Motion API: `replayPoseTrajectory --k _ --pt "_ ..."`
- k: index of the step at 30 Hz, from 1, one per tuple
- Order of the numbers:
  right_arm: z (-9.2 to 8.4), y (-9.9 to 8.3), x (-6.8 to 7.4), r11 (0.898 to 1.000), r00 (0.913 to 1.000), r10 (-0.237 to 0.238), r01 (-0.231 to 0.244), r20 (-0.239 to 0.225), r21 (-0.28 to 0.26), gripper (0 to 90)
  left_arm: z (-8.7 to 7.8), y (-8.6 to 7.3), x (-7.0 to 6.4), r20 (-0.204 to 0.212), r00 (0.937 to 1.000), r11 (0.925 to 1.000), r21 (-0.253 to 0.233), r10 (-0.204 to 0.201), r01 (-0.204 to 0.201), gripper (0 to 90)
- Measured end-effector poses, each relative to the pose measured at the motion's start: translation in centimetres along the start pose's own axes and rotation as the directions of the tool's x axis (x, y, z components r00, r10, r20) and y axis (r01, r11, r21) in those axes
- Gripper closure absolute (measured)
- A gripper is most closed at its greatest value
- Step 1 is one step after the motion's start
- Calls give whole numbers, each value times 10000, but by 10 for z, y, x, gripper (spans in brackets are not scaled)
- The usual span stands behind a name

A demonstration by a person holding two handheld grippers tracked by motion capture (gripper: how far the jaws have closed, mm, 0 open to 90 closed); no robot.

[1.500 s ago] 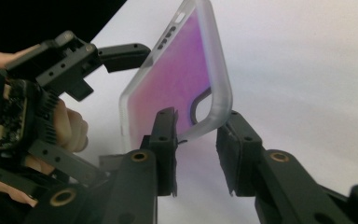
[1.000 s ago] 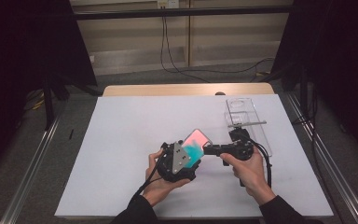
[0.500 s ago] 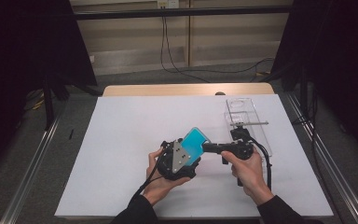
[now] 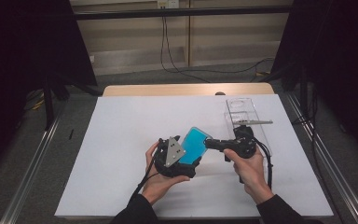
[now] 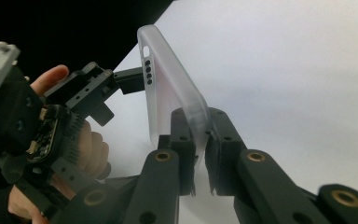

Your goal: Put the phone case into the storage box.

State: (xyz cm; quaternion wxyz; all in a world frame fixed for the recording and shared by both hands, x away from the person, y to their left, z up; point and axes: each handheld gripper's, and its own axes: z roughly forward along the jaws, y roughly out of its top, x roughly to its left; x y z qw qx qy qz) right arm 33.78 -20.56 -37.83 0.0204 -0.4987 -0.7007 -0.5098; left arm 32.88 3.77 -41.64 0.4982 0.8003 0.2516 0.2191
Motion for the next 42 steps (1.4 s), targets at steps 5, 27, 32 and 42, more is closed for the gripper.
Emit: replayPoseTrajectory --k 5,27,32,42 --pt "-4 1 0 9982 9983 -453 466 361 -367 821 -3 1 7 -81 9992 9991 -123 -399 398 43" --pt "-27 7 -9 9776 9794 -1255 1492 1581 -1485 821 -39 -4 28 -419 9915 9894 -832 -1232 1194 21" --pt "-28 8 -9 9693 9705 -1646 1922 1759 -1535 822 -45 -11 33 -769 9881 9887 -790 -1331 1270 54" --pt "-40 13 -12 9622 9613 -1732 2116 2141 -1715 821 -72 -25 49 -803 9783 9773 -1076 -1912 1822 54"
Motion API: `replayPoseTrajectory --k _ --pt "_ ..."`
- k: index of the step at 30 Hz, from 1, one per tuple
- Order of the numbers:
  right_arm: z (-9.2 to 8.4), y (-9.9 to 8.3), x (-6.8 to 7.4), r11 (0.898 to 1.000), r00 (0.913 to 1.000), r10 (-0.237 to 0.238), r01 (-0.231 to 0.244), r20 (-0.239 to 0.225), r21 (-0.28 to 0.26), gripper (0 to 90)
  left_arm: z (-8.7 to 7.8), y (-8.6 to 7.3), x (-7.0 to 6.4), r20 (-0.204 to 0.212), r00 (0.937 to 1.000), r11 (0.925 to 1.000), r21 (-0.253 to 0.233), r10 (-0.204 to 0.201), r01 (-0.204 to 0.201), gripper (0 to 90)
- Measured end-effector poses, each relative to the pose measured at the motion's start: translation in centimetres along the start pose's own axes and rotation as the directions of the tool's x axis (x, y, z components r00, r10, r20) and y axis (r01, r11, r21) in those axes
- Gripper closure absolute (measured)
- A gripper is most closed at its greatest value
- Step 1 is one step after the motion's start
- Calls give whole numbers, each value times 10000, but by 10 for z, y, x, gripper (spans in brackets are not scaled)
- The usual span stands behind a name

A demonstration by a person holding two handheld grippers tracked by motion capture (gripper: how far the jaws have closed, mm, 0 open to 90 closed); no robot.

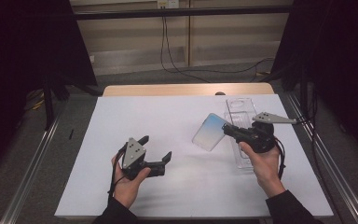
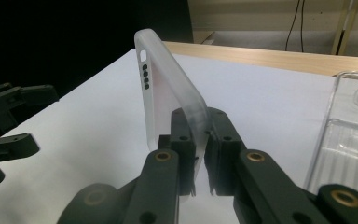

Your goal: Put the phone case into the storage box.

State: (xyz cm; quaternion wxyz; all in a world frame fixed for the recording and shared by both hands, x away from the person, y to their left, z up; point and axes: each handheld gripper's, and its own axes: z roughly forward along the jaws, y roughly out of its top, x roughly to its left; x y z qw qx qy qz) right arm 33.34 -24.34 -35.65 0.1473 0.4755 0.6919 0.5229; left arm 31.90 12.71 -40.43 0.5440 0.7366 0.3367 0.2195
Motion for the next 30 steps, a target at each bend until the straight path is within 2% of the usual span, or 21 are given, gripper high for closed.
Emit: replayPoseTrajectory --k 5,9,12,15,18,20,21,23,24,25,27,30 --pt "-7 5 -7 9999 9997 -105 108 229 -123 821 -7 -3 6 -63 9999 9997 -199 -114 112 54" --pt "-13 7 -10 9995 9997 13 -5 251 -327 821 -11 -10 10 173 9994 9988 -365 -310 317 54" --pt "-16 8 -11 9992 9996 -40 51 284 -391 821 -16 -13 13 105 9997 9988 -426 -229 233 43" --pt "-17 9 -11 9992 9996 -75 86 275 -396 822 -22 -18 19 -221 9997 9984 -558 -118 106 36" --pt "-16 10 -10 9992 9991 -260 270 321 -312 821 -26 -21 29 -417 9985 9967 -742 -352 320 31" --pt "-14 9 -9 9987 9980 -482 489 405 -171 821 -28 -24 33 -632 9976 9968 -761 -285 237 31" --pt "-13 8 -9 9984 9974 -556 561 451 -96 821 -29 -25 33 -581 9977 9966 -777 -336 291 31" --pt "-11 8 -8 9975 9962 -702 705 522 -36 822 -32 -28 34 -681 9977 9979 -639 26 -69 29" --pt "-11 8 -8 9970 9952 -769 772 604 -28 822 -33 -30 35 -593 9982 9977 -670 38 -77 29" --pt "-12 8 -8 9970 9950 -770 774 635 -41 821 -36 -31 35 -515 9986 9975 -702 -73 37 27" --pt "-13 9 -9 9976 9958 -684 691 603 -97 821 -40 -32 38 -692 9976 9977 -684 -36 -12 22" --pt "-16 11 -13 9981 9964 -574 588 631 -195 821 -46 -35 42 -751 9969 9970 -756 -243 186 22"
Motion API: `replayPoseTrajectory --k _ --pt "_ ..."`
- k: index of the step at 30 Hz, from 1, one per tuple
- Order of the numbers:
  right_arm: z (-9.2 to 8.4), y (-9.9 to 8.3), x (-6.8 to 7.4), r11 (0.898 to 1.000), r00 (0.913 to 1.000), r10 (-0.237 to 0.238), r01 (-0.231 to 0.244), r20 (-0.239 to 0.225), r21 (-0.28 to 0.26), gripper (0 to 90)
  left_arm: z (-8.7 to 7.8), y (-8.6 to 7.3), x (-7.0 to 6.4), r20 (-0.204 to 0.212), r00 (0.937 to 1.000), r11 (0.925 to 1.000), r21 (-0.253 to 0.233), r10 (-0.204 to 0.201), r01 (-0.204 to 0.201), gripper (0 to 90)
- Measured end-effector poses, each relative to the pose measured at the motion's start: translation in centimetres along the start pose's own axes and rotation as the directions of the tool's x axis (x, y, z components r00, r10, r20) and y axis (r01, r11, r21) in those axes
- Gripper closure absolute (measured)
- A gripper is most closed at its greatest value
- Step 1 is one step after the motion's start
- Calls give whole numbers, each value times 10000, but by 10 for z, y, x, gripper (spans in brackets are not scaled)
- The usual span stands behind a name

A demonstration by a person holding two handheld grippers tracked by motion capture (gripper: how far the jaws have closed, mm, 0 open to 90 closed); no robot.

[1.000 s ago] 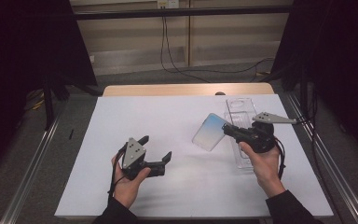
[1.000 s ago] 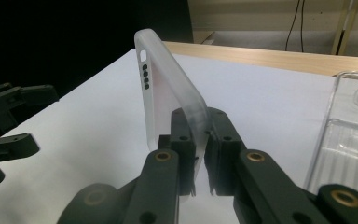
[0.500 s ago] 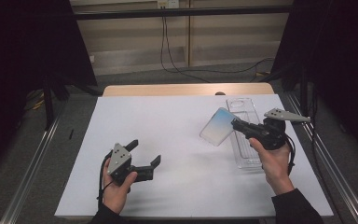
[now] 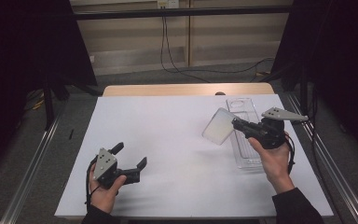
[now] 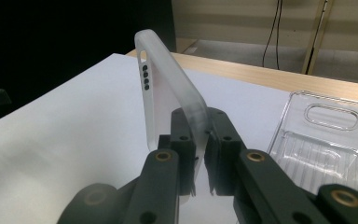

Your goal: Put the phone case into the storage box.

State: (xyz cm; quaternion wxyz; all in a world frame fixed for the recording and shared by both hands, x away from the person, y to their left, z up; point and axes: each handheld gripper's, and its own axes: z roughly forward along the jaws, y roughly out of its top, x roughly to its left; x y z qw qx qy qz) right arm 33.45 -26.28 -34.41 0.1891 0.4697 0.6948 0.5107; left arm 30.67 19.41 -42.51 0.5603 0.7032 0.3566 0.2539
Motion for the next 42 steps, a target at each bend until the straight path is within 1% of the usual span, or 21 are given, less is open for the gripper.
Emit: replayPoseTrajectory --k 1,3,4,6,8,9,12,13,15,16,18,23,25,29,30,32,35,36,38,41,42 --pt "0 0 -1 10000 10000 67 -67 -11 -34 822 -2 -1 1 -53 9999 9999 -28 -164 164 22" --pt "-1 2 -4 10000 9999 87 -87 62 -29 822 -7 -2 2 -207 9995 9997 -56 -250 249 22" --pt "-1 3 -5 10000 9999 86 -86 74 -25 822 -9 -2 3 -176 9995 9996 -91 -255 254 22" --pt "-2 4 -7 9999 9999 118 -118 52 -42 821 -13 -4 3 -116 9989 9987 -221 -451 449 24" --pt "-3 6 -12 9992 9993 374 -374 23 -105 821 -19 -4 4 -152 9995 9992 -296 -291 286 25" --pt "-3 6 -12 9992 9993 373 -373 19 -128 821 -22 -5 4 -193 9996 9994 -278 -227 221 25" --pt "-3 8 -14 9998 9998 188 -188 77 -42 822 -27 -7 5 -179 9990 9987 -306 -420 414 24" --pt "-3 9 -14 9998 9998 212 -211 69 -56 821 -29 -9 7 -247 9993 9994 -233 -270 265 24" --pt "-4 12 -15 9998 9998 150 -149 125 -116 821 -32 -11 8 -314 9987 9990 -188 -405 399 26" --pt "-5 13 -16 9998 9998 142 -140 152 -123 821 -34 -12 9 -401 9987 9994 -159 -327 321 26" --pt "-6 17 -17 9999 9997 24 -20 254 -158 821 -33 -13 11 -512 9977 9990 -135 -441 435 22" --pt "-9 31 -25 9994 9988 -44 60 490 -329 822 -31 -14 15 -610 9971 9989 -81 -458 454 23" --pt "-9 36 -29 9994 9982 -110 130 594 -334 821 -31 -14 14 -586 9973 9990 -117 -438 432 23" --pt "-11 44 -36 9996 9966 -48 70 820 -269 822 -30 -13 10 -470 9987 9998 -67 -177 174 25" --pt "-12 47 -37 9995 9962 -142 166 856 -273 821 -29 -13 9 -446 9986 9996 -78 -278 275 25" --pt "-13 51 -39 9992 9957 -152 184 912 -343 821 -29 -14 9 -453 9988 9998 -24 -206 205 25" --pt "-14 57 -43 9990 9938 -264 301 1084 -325 821 -29 -14 9 -464 9986 9997 -39 -263 261 25" --pt "-14 58 -43 9990 9934 -287 324 1106 -313 821 -29 -14 9 -534 9984 9999 -15 -158 157 25" --pt "-12 62 -47 9988 9922 -365 400 1194 -268 821 -25 -13 6 -537 9982 9997 23 -250 251 25" --pt "-10 65 -53 9989 9910 -384 416 1286 -220 821 -24 -11 4 -423 9990 9998 -73 -161 158 25" --pt "-10 67 -55 9990 9897 -393 421 1377 -172 821 -24 -12 4 -396 9989 9997 -67 -249 246 25"
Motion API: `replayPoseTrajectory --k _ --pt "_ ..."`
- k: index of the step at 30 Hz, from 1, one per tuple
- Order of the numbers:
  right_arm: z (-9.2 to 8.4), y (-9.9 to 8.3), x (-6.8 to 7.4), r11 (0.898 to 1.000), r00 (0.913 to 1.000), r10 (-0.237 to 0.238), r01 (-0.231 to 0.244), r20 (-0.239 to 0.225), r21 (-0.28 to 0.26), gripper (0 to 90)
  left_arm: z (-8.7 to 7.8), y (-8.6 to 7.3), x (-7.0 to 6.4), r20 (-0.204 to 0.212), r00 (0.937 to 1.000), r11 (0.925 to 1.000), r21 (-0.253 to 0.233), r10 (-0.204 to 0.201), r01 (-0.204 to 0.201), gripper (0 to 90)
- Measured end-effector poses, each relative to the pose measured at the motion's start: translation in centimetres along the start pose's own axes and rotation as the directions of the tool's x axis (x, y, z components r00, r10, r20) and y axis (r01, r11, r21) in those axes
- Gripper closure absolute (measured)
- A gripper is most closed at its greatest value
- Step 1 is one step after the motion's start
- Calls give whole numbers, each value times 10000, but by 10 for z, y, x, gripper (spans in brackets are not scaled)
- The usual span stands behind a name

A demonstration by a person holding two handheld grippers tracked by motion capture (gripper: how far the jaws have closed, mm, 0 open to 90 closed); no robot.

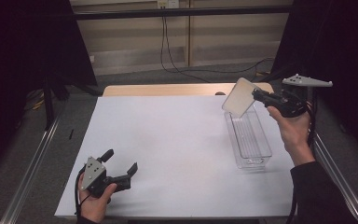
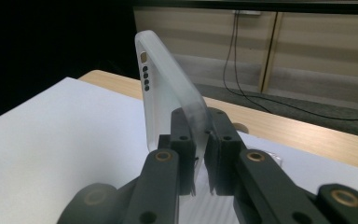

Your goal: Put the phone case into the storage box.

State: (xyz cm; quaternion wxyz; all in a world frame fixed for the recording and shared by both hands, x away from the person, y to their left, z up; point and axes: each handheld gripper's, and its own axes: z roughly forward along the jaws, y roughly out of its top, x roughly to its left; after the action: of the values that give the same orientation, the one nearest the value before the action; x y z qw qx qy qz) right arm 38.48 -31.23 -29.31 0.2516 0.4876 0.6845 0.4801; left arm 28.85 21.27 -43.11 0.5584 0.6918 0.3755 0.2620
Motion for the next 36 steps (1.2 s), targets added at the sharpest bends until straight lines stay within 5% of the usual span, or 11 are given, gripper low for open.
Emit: replayPoseTrajectory --k 10,36 --pt "9 -4 -21 9989 9986 -299 282 443 374 821 0 -1 3 309 9995 9995 289 78 -87 25" --pt "52 -17 -51 9879 9948 -818 729 606 1369 822 2 -2 9 4 9999 9994 323 139 -139 25"
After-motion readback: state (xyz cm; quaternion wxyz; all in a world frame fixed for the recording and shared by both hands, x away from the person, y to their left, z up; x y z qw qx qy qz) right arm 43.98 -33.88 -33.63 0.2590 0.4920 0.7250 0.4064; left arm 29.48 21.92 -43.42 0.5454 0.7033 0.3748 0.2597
